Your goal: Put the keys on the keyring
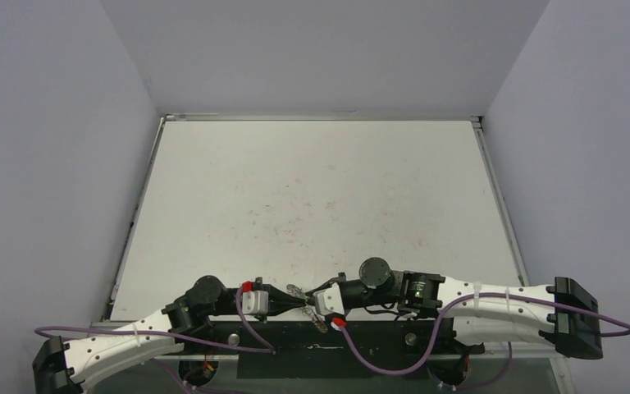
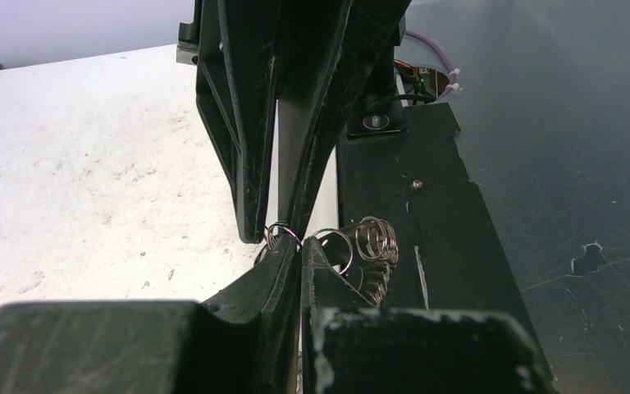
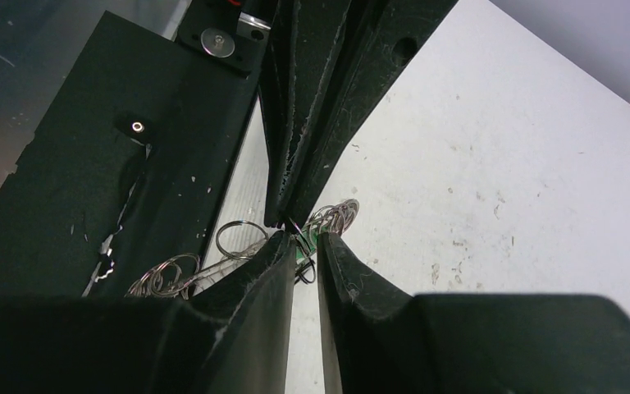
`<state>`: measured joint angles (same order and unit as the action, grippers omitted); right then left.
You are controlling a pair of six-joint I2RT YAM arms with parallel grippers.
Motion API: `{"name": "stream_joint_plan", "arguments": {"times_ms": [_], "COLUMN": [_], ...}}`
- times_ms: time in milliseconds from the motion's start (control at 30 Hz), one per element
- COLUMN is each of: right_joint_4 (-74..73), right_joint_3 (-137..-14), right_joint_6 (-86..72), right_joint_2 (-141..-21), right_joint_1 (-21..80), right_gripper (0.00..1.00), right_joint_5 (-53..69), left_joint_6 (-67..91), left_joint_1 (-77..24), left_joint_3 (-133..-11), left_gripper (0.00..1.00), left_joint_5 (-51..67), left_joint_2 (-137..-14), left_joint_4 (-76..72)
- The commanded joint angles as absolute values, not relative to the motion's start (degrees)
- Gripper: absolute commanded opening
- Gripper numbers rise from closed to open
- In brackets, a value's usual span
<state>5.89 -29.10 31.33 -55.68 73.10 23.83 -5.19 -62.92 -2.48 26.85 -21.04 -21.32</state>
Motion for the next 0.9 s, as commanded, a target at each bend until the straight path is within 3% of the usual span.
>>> {"name": "stream_joint_plan", "arguments": {"times_ms": [0,167,300,533,700,867], "right_joint_4": [9.47,9.36,8.56,-0.62,-16.11,-28.37], "right_joint_3": [-29.05,-29.07,-29.24,-34.31,-44.24,-54.92], "right_joint_6": [32.55,33.12,32.67,29.95,23.03,18.82], "right_joint_2": [-56.87,-57.39,-56.77,-56.64,-61.89,-68.95], "right_joint_1": [72.69,72.54,72.17,71.99,72.05,71.99], "right_gripper": [0.18,0.19,0.0,0.0,0.0,0.0], "right_joint_5": [26.46,27.42,26.8,24.48,20.01,18.55], "left_joint_6": [-5.57,-5.55,-5.71,-6.33,-7.7,-9.33], "left_joint_1": [-63.22,-63.19,-63.19,-63.19,-63.19,-63.19], "left_joint_3": [-3.86,-3.81,-3.71,-4.11,-5.49,-7.44], "left_gripper": [0.0,0.0,0.0,0.0,0.19,0.23], "left_joint_5": [27.95,27.85,27.63,23.93,20.03,18.18], "left_joint_2": [-21.27,-21.29,-21.2,-19.42,-15.87,-14.17], "left_joint_4": [-25.85,-25.85,-25.8,-23.42,-18.26,-12.75]}}
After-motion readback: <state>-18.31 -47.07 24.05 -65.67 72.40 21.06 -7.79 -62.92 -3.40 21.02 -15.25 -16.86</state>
